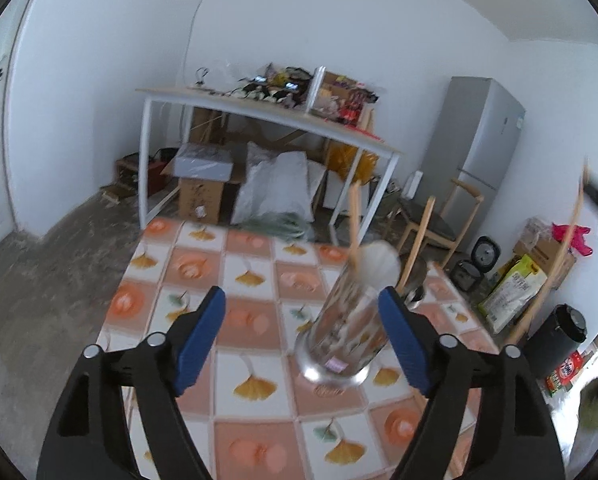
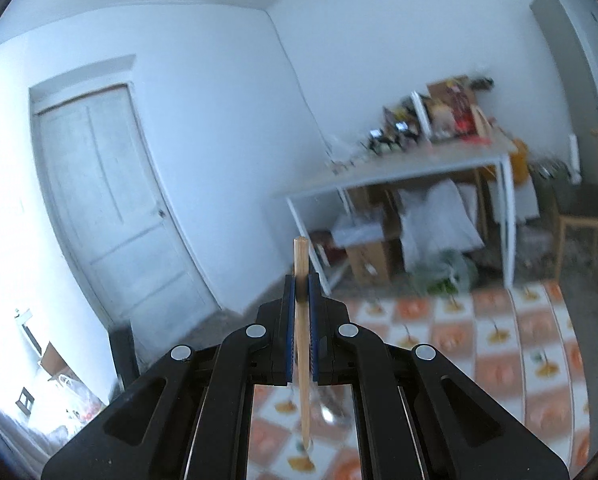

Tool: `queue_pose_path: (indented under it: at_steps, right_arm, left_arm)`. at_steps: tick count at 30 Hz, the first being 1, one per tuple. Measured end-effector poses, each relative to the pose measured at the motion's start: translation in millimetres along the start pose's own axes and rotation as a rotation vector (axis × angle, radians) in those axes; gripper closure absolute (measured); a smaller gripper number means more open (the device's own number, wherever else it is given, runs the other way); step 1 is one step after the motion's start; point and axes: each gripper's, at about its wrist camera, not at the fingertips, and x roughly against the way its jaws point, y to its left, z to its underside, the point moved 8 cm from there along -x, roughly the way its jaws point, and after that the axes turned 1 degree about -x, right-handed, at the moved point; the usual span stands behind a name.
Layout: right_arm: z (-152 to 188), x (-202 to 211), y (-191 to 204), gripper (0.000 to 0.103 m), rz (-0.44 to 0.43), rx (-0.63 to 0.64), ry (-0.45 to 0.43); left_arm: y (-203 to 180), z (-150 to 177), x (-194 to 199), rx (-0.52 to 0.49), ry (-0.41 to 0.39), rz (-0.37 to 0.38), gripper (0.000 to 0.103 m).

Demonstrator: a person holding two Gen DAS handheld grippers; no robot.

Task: Organize utensils
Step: 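Open the left tool to release the chopstick while the right tool holds its chopstick, then lower the held wooden chopstick into the steel holder and open the right tool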

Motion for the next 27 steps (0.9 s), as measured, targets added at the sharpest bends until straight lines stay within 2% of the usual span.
queue_pose_path:
  at_steps: [4, 9, 17, 27]
  right_arm:
    - [-31.9, -27.5, 4.1, 0.099, -0.013, 0.019, -0.038]
    - [-42.9, -73.9, 5.4, 0.098, -0.004, 0.057, -0.045]
    - [-18.3, -132.6, 17.4, 0.099, 0.058, 0.203, 0.007]
    - [40.6, -159.1, 40.1, 0.098, 0.071, 0.422, 0.134]
  left_arm:
    - [9.3, 27.0, 2.5, 0.017, 0.049, -0.017, 0.021]
    - [18.0, 45.6, 2.9, 0.033, 0.074, -0.032, 0.019]
    - [32.4, 43.9, 4.9, 0.029, 0.061, -0.062, 0.019]
    - [37.2, 44.3, 5.1, 0.037, 0.061, -0.062, 0.019]
